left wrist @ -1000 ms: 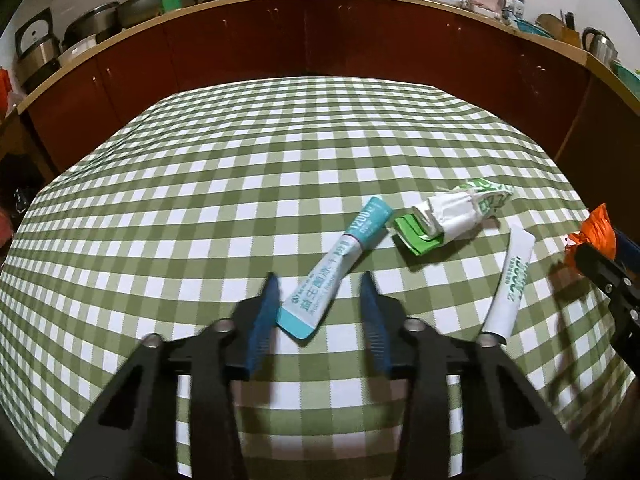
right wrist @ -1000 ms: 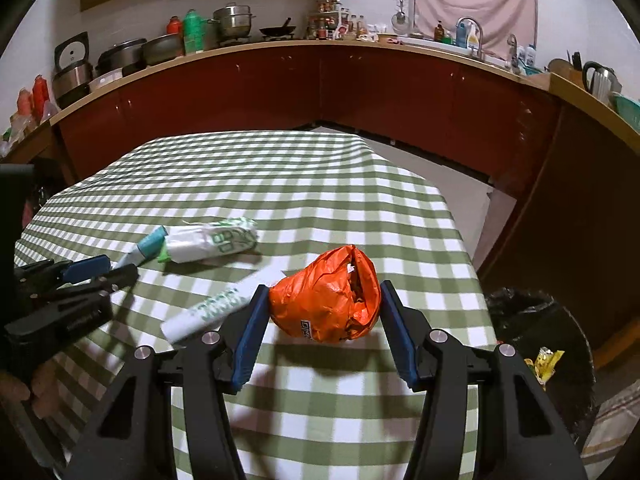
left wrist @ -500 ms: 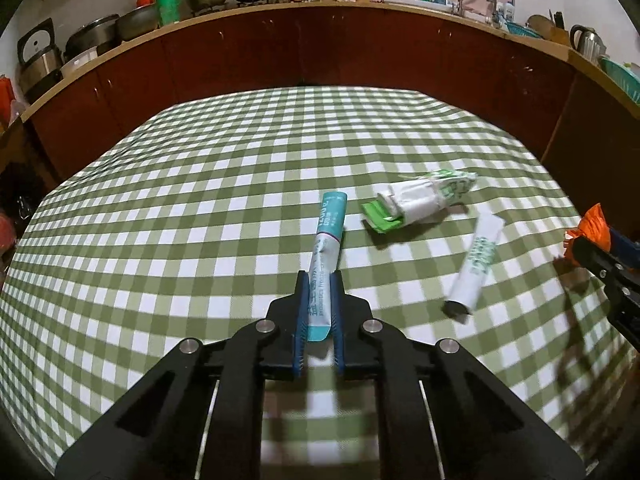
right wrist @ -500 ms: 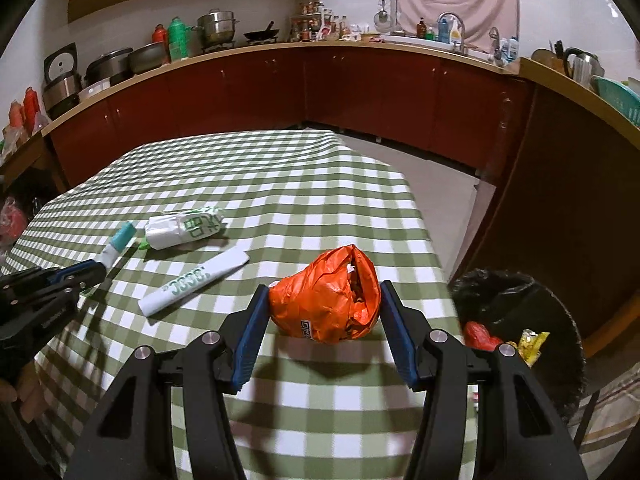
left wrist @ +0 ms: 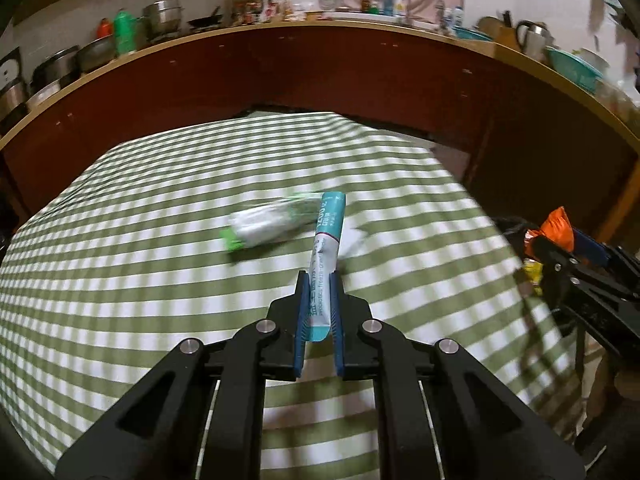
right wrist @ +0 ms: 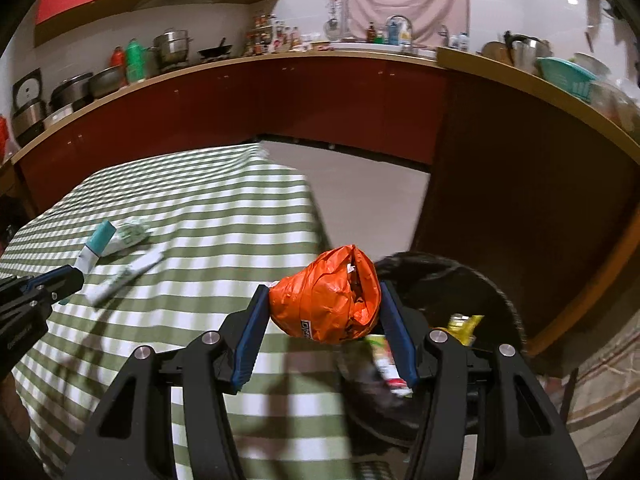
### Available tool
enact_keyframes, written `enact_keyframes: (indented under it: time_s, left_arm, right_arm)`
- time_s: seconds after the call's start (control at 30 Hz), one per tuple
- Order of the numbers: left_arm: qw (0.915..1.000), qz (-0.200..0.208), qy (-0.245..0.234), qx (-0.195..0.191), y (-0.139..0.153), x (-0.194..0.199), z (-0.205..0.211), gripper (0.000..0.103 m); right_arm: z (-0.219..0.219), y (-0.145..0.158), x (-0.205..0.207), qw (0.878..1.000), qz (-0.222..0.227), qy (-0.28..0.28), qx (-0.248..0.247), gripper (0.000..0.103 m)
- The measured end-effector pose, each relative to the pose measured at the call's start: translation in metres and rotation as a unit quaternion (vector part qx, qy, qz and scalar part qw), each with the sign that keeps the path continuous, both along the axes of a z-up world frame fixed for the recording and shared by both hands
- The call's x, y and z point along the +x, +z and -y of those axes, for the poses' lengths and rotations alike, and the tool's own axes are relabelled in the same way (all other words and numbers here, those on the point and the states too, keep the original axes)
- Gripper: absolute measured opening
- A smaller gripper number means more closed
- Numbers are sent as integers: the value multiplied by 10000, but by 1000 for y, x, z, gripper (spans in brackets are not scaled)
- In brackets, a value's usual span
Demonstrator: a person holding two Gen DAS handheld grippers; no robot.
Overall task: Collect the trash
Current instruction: 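Carry the orange bag and teal-capped tube over the bin and open both tools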
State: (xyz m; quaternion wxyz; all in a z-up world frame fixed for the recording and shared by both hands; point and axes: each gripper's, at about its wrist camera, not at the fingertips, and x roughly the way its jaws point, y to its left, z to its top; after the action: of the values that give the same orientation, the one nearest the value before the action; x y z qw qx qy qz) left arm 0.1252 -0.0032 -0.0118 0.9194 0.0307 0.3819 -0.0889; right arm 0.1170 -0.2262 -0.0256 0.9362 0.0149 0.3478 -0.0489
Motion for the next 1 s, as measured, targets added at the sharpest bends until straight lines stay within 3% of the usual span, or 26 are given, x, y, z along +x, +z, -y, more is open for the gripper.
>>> enact_keyframes:
  time_s: [0.5,1.0]
  left_arm:
    - [9960,106,-884,94,-6,8,118,10]
    - [9940,39,-1055,283,-18,24,175,10]
  right_arm:
    - [72,-3,-17,9974,49,-704,-132,55]
    - [104,-15,-17,9960,36,-891,-30,55]
